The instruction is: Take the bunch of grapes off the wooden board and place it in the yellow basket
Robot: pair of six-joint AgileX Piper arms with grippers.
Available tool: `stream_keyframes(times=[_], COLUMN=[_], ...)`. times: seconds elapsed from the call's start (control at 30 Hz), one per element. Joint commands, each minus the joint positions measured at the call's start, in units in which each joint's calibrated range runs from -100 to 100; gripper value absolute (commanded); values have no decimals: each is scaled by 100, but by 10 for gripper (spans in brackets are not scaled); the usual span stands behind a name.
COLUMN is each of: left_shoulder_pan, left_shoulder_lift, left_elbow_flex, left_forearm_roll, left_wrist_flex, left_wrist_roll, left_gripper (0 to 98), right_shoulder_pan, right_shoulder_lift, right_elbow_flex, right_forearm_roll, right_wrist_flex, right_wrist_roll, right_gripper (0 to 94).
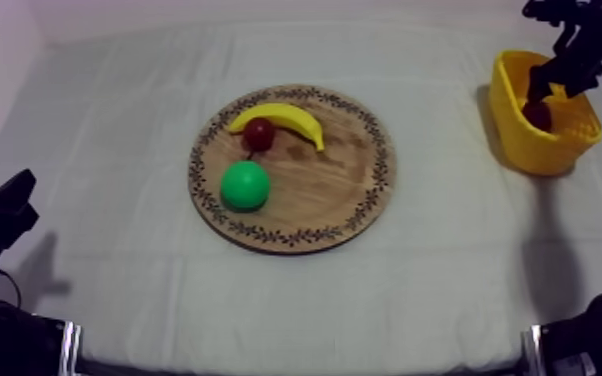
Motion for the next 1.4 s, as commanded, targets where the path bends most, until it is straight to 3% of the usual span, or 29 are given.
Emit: stream_keyframes(times=[0.0, 0.43, 0.67, 1.0, 1.37], left_shoulder_pan=[-1, -1, -1, -1, -1], left_shoulder_lift=[0, 0, 0, 0, 0], left_elbow_flex=[-1, -1, -1, -1, -1], left_forearm_roll=[0, 0, 0, 0, 0], left_wrist_flex=[0, 0, 0, 0, 0], left_wrist_roll=[1, 1, 1, 1, 1], left_gripper=[1, 1, 1, 1, 1], right_shoulder_pan=[-12, -144, -191, -664, -856], right_shoulder_lift=[-83, -2635, -4464, -6895, -9129], right_elbow_flex=[-17, 1363, 2678, 4641, 7148], right_forearm_roll=[2, 156, 119, 263, 237], right_wrist_flex=[-42, -821, -1385, -2091, -3528], right_wrist_roll=[-41, -222, -269, -735, -812], right_gripper=[807, 643, 488, 294, 61])
